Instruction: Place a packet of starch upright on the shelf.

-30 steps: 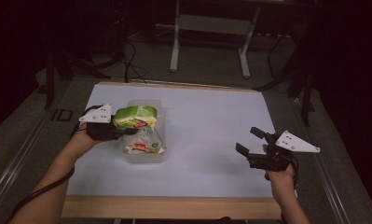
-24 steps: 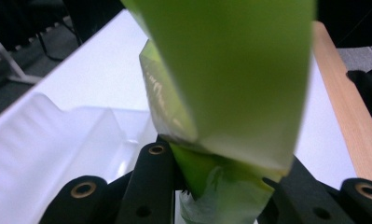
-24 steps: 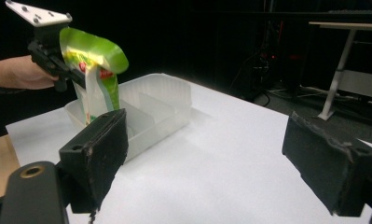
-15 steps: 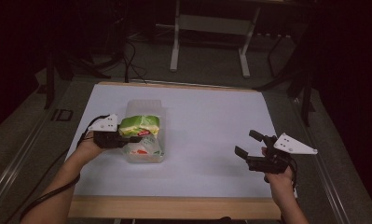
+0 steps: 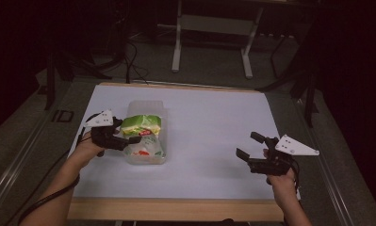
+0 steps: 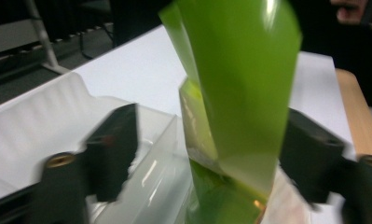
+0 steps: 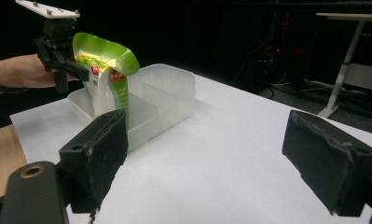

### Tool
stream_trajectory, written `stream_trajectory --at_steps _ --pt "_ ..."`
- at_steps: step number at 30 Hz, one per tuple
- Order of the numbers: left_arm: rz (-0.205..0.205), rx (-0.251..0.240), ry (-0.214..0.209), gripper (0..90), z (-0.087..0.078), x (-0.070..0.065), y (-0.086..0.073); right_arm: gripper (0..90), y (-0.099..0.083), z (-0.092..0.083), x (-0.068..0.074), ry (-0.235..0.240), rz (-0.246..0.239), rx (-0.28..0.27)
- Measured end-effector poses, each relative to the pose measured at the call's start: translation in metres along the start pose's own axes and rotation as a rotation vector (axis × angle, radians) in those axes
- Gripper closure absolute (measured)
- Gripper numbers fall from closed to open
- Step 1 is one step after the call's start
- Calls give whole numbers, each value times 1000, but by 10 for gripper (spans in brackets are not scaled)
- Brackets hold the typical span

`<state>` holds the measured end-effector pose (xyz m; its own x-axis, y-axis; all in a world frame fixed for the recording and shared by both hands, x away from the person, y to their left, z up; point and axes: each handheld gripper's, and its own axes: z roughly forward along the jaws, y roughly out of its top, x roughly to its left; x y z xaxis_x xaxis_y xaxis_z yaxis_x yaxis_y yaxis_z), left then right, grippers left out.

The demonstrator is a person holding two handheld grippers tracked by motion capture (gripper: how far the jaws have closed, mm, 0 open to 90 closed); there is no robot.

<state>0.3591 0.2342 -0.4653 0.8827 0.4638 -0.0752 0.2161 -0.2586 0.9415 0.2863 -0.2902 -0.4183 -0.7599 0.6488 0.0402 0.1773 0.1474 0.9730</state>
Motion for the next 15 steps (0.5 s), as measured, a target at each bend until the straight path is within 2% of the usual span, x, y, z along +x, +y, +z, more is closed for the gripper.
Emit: stream_trajectory --at_steps 1,2,4,5,9,10,11,15 --pt "-24 -11 2 144 -1 0 1 141 0 0 0 0 -2 -1" --pt "-30 -3 12 86 -3 0 2 141 0 0 0 0 -1 -3" --pt "-37 12 70 16 -9 -4 5 141 0 -1 0 1 -1 0" --pt "-37 12 70 15 -9 -4 5 141 0 -1 0 1 -1 0" --pt "-77 18 127 9 -18 -11 8 141 1 -2 1 3 -5 2" --pt "-80 10 150 5 -22 -17 8 141 1 -3 0 4 -3 2" --pt "-80 10 150 0 -22 -17 8 141 1 -3 0 4 -3 2" --pt "-79 -3 189 0 -29 -31 9 141 0 -5 0 1 0 -1"
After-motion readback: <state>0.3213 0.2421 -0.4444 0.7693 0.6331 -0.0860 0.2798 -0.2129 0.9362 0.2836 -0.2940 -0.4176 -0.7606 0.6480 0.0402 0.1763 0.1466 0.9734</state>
